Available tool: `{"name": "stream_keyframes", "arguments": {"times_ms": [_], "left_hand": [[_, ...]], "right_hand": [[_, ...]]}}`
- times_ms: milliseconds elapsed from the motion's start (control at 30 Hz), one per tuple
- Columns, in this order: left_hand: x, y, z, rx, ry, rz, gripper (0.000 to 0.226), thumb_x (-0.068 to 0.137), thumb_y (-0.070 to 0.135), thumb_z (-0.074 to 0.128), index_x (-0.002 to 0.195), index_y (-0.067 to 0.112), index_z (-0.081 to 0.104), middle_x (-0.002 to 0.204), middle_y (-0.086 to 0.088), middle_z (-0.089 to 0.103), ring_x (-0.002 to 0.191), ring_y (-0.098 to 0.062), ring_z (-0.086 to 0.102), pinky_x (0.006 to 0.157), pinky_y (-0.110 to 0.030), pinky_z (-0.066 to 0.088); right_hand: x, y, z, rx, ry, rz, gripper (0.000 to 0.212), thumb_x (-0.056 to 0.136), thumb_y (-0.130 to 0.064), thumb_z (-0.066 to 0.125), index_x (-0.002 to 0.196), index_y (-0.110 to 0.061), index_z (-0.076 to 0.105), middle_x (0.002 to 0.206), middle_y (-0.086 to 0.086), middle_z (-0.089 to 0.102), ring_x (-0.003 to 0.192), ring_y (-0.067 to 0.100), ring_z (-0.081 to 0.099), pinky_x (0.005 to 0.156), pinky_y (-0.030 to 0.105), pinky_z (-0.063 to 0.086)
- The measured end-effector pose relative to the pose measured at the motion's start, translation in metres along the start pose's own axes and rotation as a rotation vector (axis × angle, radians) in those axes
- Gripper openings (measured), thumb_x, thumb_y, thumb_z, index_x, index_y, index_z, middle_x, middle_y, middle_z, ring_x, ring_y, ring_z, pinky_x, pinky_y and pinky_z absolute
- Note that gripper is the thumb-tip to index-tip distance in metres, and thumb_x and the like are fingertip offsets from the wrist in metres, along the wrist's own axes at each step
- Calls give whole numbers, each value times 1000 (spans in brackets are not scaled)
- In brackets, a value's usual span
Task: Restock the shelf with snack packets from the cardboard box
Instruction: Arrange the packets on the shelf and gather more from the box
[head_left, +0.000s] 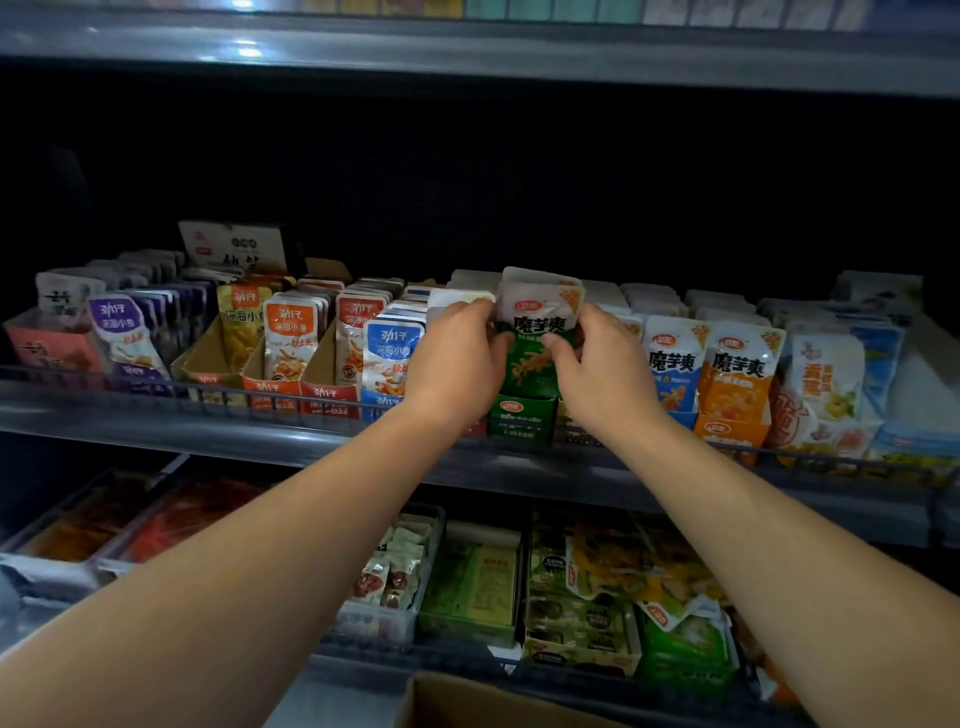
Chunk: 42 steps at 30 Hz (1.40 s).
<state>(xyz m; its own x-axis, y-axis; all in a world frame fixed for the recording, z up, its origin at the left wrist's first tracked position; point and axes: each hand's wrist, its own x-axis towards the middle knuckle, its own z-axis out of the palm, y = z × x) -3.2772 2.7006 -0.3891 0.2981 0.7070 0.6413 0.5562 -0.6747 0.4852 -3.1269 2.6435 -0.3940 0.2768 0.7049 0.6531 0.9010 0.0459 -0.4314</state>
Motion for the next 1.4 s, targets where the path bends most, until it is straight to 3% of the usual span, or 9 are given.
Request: {"name": "stream_keyframes", "arguments": {"times_ms": [367,533,633,800,900,1000,1167,1300,1400], "left_hand": [[-3,0,0,4,26,24,17,102,26,60,111,12,61,101,-4,66,88,-22,64,74,-43,57],[-7,-3,3,134,-60,29,19,102,30,59,114,17,63,96,1,69,87,-25,67,69,-39,55],[-13,-3,6,86,-36,46,44,100,28,62,140,19,46,87,8,61,84,-23,66,64,-38,51],[-11,-3,5,31,-52,43,64,103,30,59,157,25,26,79,8,62,72,-17,65,63,-43,58],[-6,-3,1,165,-86,63,57,104,31,54,156,26,32,95,-3,70,86,-27,68,67,-43,58],[-3,-2,2,314,-139,61,64,103,32,53,160,26,24,105,-11,71,83,-28,64,65,-40,55],[-3,-10,5,378,-204,60,78,102,36,55,162,27,7,98,-8,63,77,-28,58,56,-34,41],[-8,-17,5,286,-45,189,55,100,28,57,152,20,38,87,-1,64,73,-25,61,54,-33,44],[-7,-31,4,401,176,324,43,92,28,66,132,12,59,122,-15,62,114,-37,59,93,-49,50]], "right_hand": [[1,2,3,101,71,27,16,100,-28,58,106,-14,63,92,2,66,82,21,62,73,38,53],[0,1,-4,-99,-126,34,54,99,-30,59,145,-21,32,76,1,60,65,20,61,61,46,57],[-4,0,-6,-95,-129,-3,63,101,-33,54,152,-23,19,72,3,60,59,19,60,55,44,55],[-3,-2,-5,-108,-41,-114,52,101,-28,56,147,-17,35,132,10,55,111,26,59,91,41,53],[3,2,-2,-242,1,-217,48,99,-21,58,144,-17,45,129,11,50,106,30,57,82,44,52],[12,11,2,-536,21,-292,44,97,-30,55,139,-19,54,128,9,56,117,33,47,89,45,38],[23,20,6,-672,-37,-269,55,100,-46,40,149,-21,41,144,7,50,133,34,37,102,46,22],[32,23,8,-661,-127,-228,60,100,-54,34,154,-26,30,150,5,42,136,32,33,108,48,23],[32,22,9,-653,-143,-220,64,98,-57,36,153,-26,31,150,5,42,137,32,33,110,49,24]]}}
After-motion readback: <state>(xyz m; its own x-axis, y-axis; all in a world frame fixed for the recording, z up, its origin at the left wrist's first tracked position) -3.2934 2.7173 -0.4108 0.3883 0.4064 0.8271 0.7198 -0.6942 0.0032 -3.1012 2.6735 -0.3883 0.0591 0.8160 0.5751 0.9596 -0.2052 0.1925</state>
